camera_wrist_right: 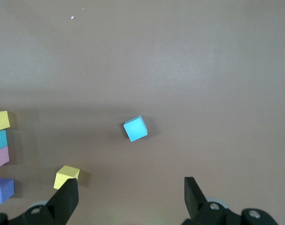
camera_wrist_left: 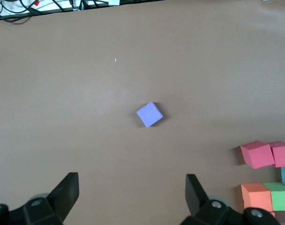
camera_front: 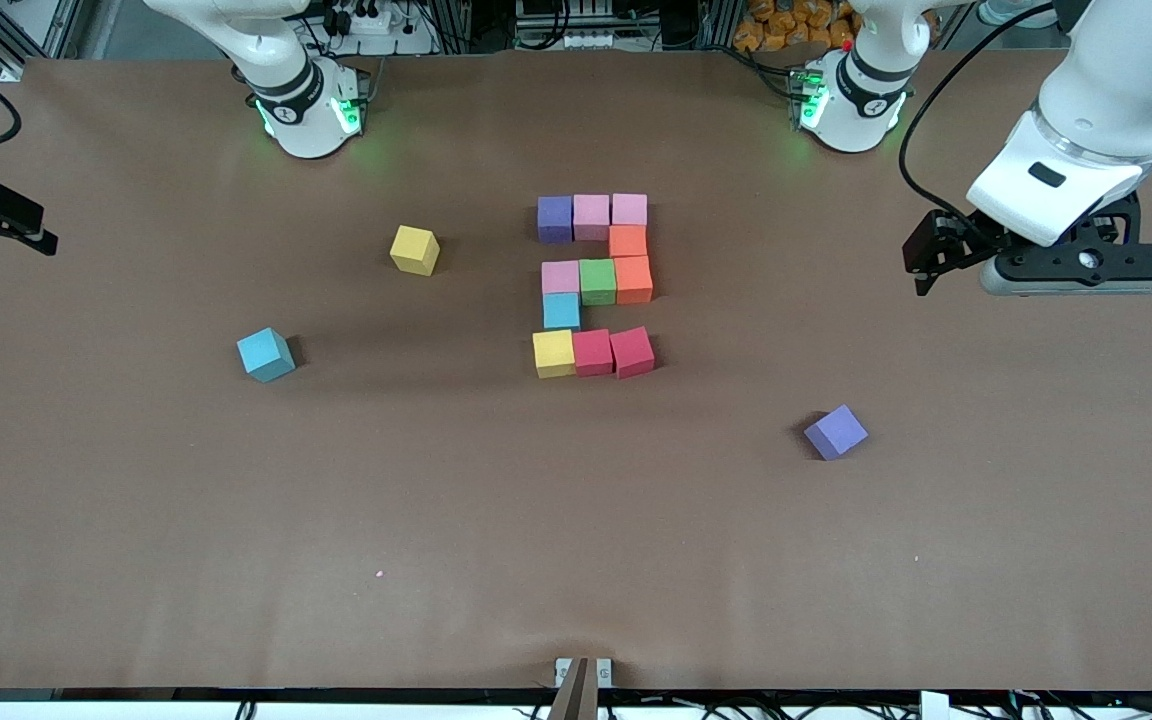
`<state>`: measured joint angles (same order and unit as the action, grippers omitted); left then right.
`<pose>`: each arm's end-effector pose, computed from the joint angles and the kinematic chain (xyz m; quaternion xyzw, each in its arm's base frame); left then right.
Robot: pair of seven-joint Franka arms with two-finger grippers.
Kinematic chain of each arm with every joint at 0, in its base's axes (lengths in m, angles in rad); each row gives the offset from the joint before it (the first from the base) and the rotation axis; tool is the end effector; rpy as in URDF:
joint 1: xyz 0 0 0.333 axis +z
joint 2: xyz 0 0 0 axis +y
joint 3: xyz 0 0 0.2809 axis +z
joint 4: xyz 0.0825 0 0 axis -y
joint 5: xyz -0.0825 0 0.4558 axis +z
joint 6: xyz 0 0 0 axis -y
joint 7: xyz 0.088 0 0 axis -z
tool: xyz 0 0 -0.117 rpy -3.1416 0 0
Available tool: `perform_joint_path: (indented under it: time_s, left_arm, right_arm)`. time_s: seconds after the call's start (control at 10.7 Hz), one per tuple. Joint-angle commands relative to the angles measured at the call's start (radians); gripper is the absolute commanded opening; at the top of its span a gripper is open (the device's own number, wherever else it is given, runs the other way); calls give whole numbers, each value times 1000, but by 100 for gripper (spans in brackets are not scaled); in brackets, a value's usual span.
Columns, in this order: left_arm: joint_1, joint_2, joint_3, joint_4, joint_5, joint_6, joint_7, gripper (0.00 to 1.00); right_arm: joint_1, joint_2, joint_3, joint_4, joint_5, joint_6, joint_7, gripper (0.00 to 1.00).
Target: Form number 2 with 11 blocks
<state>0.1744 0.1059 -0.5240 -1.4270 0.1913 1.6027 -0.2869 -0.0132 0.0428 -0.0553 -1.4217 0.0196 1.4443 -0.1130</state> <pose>0.6293 -0.1894 0.6026 -0.9963 0.0280 -0.0612 0.0527 0.6233 -0.0395 0.6218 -0.9996 -0.0234 0.0093 0.0094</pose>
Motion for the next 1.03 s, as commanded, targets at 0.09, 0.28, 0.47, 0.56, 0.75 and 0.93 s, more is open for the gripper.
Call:
perform_joint_path:
  time_s: [0.09,0.28,0.47,0.56,0.75,0.93]
  left_arm:
    - [-3,-38,31,-27,-39,-6,-17,100]
    - [-167,-40,211,-27,-41,-7,-6,100]
    - [-286,-46,375,-26,-90,-6,0,100]
    - [-292,-51,413,-26,-131,-6,17,100]
    - [-299,-86,461,-62,-150,-6,74,100]
    - [-322,-104,508,-107,-150,2,78,100]
  right_arm:
    - [-7,-6,5,-23,13,90,-2,100]
    - [-8,0,3,-23,13,90,-2,100]
    - [-10,-1,3,-23,13,85,-2,100]
    - [-10,-1,3,-23,13,85,-2,100]
    - [-10,-1,3,-23,13,85,-2,100]
    - [-10,-1,3,-23,13,82,-2,100]
